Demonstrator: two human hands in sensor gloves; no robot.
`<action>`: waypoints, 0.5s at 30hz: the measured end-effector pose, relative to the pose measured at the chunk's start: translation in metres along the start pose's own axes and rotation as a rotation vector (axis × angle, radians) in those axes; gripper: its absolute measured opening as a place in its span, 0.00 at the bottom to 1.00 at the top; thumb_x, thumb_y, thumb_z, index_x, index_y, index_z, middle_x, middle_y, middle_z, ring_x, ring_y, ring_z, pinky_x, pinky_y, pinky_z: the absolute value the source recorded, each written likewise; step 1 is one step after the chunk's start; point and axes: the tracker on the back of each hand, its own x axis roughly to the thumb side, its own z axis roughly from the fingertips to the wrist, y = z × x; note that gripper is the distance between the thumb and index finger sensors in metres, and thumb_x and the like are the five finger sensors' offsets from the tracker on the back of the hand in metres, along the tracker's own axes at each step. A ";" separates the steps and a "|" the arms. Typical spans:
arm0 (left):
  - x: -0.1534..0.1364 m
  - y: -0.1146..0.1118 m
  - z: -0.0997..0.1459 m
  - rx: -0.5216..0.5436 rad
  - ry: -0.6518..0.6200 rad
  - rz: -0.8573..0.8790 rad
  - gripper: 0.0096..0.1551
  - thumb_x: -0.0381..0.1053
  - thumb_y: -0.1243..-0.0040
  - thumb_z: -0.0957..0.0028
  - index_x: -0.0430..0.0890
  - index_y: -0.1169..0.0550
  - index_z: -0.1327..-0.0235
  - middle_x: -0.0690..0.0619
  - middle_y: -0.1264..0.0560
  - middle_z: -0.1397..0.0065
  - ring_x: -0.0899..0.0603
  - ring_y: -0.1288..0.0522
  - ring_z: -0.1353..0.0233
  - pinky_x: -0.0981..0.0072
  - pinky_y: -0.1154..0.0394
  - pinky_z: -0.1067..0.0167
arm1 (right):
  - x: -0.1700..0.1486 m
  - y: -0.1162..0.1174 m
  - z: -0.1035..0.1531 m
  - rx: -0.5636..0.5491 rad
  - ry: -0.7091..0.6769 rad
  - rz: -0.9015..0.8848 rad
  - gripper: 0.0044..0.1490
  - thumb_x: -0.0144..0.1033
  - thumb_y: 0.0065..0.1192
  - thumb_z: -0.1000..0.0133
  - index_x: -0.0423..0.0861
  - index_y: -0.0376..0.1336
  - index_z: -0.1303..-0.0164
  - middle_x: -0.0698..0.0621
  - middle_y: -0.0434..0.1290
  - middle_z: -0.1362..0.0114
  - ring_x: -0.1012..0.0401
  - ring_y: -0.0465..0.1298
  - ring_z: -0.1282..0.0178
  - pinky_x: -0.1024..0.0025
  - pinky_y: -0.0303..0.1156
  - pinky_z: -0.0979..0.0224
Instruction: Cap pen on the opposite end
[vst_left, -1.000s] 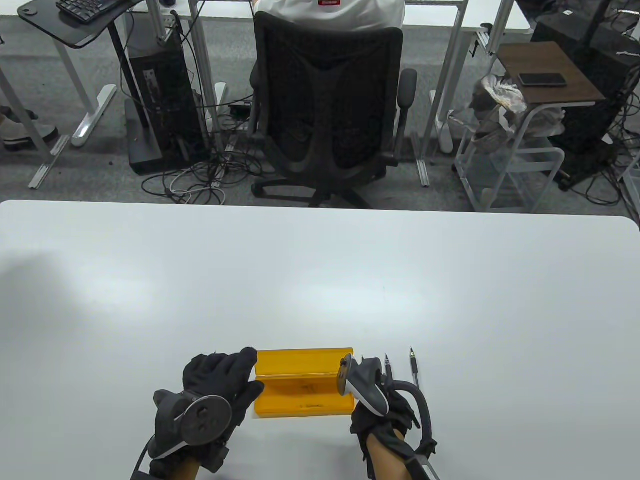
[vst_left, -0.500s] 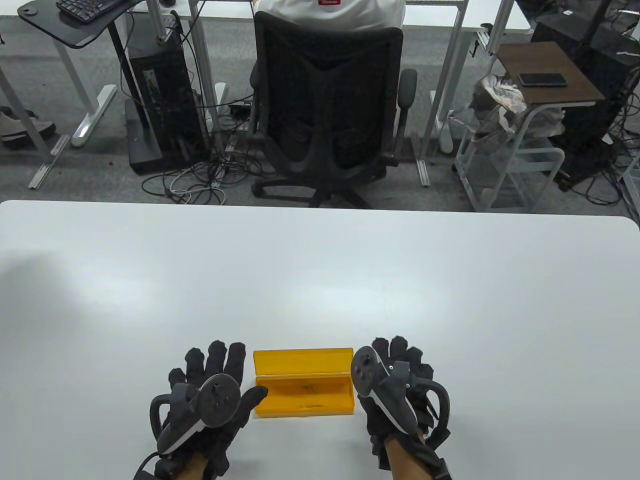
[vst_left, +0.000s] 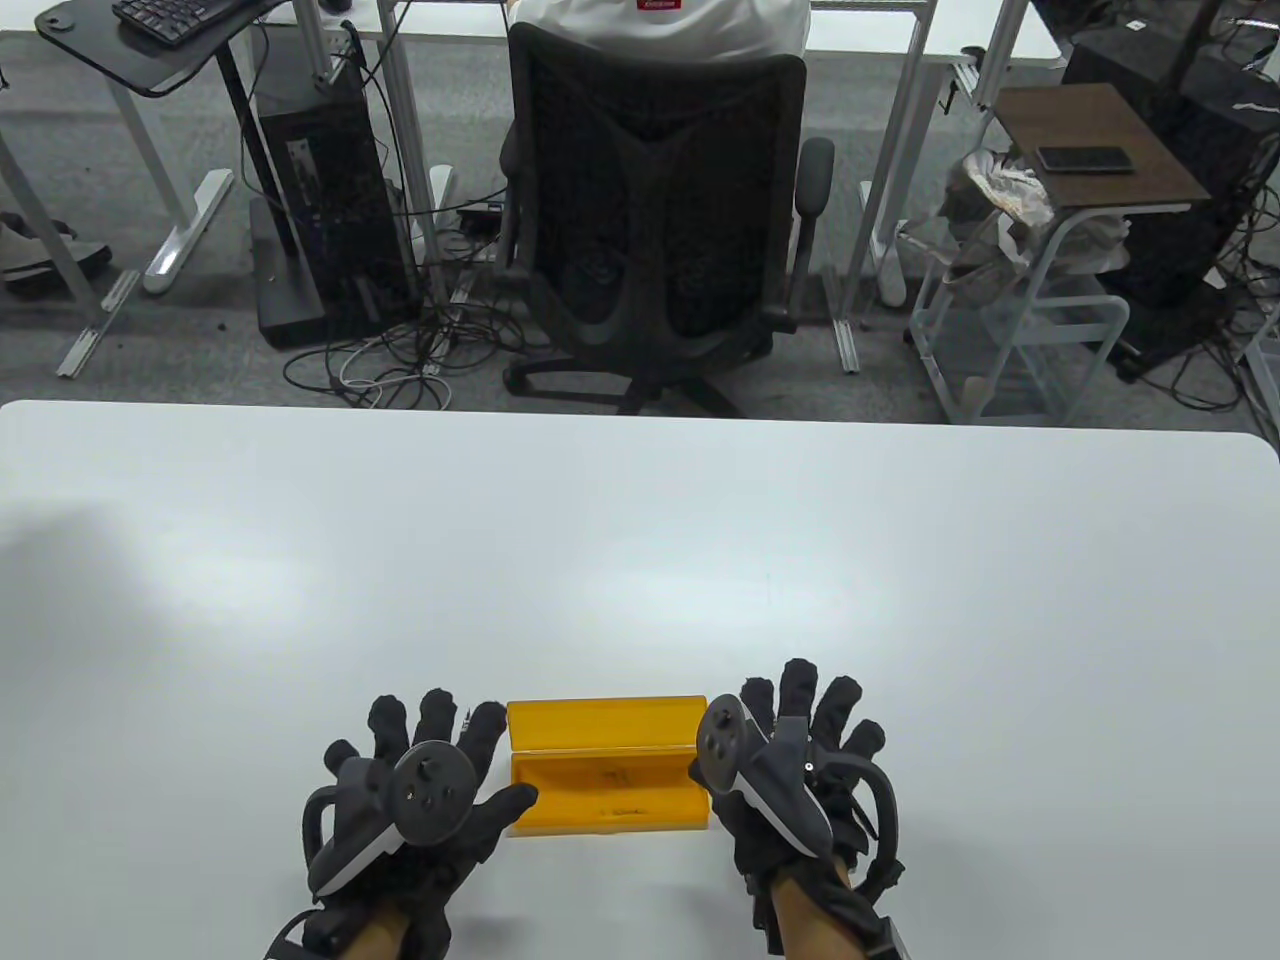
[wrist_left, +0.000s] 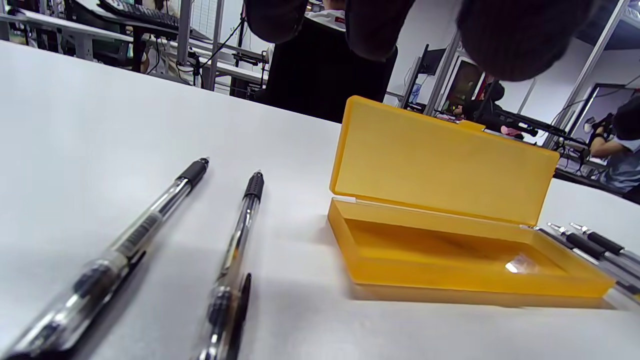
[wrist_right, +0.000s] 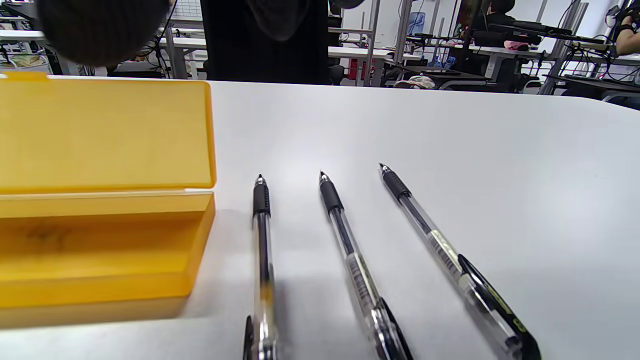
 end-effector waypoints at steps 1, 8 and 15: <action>0.001 -0.001 0.000 0.003 -0.002 -0.013 0.49 0.70 0.43 0.44 0.52 0.42 0.13 0.30 0.52 0.10 0.13 0.63 0.20 0.06 0.63 0.42 | 0.001 0.001 0.001 -0.006 -0.006 0.004 0.57 0.63 0.59 0.54 0.47 0.52 0.15 0.38 0.46 0.11 0.30 0.44 0.17 0.22 0.47 0.27; -0.002 0.000 -0.001 0.026 0.011 -0.028 0.49 0.70 0.43 0.44 0.52 0.43 0.13 0.30 0.50 0.10 0.14 0.61 0.19 0.06 0.63 0.42 | 0.002 0.010 -0.003 0.042 -0.013 0.012 0.57 0.63 0.59 0.53 0.47 0.52 0.15 0.38 0.47 0.11 0.30 0.44 0.17 0.23 0.48 0.27; -0.013 0.000 -0.001 0.014 0.057 -0.024 0.50 0.70 0.43 0.44 0.51 0.43 0.13 0.30 0.50 0.10 0.14 0.60 0.19 0.06 0.63 0.42 | 0.007 0.014 -0.005 0.035 -0.024 0.012 0.57 0.63 0.59 0.53 0.47 0.52 0.16 0.38 0.47 0.11 0.30 0.45 0.17 0.23 0.48 0.27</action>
